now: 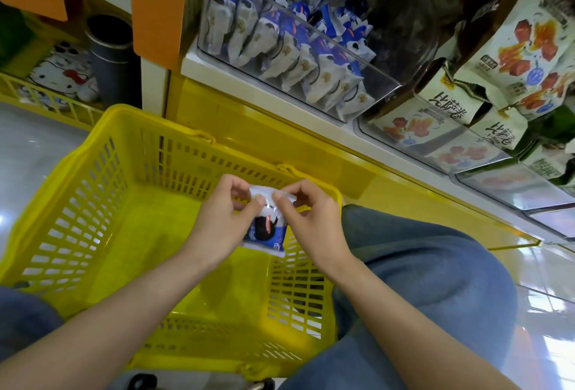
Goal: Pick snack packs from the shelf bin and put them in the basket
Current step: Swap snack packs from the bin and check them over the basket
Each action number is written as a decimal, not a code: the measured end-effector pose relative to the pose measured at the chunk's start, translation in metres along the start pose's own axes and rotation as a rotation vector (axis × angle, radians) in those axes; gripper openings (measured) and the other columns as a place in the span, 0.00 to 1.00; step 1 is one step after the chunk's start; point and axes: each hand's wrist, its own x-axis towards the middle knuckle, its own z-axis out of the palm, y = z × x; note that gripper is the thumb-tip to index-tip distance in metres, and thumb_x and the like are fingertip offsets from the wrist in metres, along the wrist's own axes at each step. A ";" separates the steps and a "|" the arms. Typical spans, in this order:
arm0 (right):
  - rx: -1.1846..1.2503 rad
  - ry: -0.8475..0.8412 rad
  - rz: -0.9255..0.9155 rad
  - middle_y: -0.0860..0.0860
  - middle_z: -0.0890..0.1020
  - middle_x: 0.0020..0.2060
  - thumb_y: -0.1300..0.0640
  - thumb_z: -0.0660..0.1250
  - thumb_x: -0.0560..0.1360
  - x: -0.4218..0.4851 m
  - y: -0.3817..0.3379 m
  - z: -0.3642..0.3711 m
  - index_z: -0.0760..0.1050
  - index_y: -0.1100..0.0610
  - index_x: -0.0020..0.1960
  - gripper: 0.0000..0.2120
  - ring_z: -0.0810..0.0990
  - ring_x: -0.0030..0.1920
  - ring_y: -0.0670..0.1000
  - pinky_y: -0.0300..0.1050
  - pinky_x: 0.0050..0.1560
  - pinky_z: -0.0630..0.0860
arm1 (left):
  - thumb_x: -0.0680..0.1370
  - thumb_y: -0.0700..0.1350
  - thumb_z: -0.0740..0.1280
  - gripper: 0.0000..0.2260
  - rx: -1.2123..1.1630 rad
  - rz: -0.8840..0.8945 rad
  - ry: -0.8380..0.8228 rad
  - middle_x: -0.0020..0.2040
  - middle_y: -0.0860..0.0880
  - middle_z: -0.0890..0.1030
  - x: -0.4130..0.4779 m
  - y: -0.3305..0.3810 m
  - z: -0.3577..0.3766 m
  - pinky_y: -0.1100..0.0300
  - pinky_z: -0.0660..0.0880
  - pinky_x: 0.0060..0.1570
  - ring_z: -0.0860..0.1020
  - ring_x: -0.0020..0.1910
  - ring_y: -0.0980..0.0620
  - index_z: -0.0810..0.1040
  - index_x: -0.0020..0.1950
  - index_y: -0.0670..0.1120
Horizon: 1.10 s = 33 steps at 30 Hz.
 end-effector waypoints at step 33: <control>0.163 -0.180 0.116 0.50 0.81 0.51 0.60 0.66 0.75 -0.007 -0.001 0.006 0.79 0.57 0.58 0.12 0.78 0.55 0.47 0.45 0.57 0.75 | 0.79 0.45 0.61 0.11 -0.367 -0.218 -0.205 0.52 0.48 0.79 -0.008 0.004 -0.001 0.62 0.80 0.41 0.80 0.43 0.59 0.70 0.59 0.43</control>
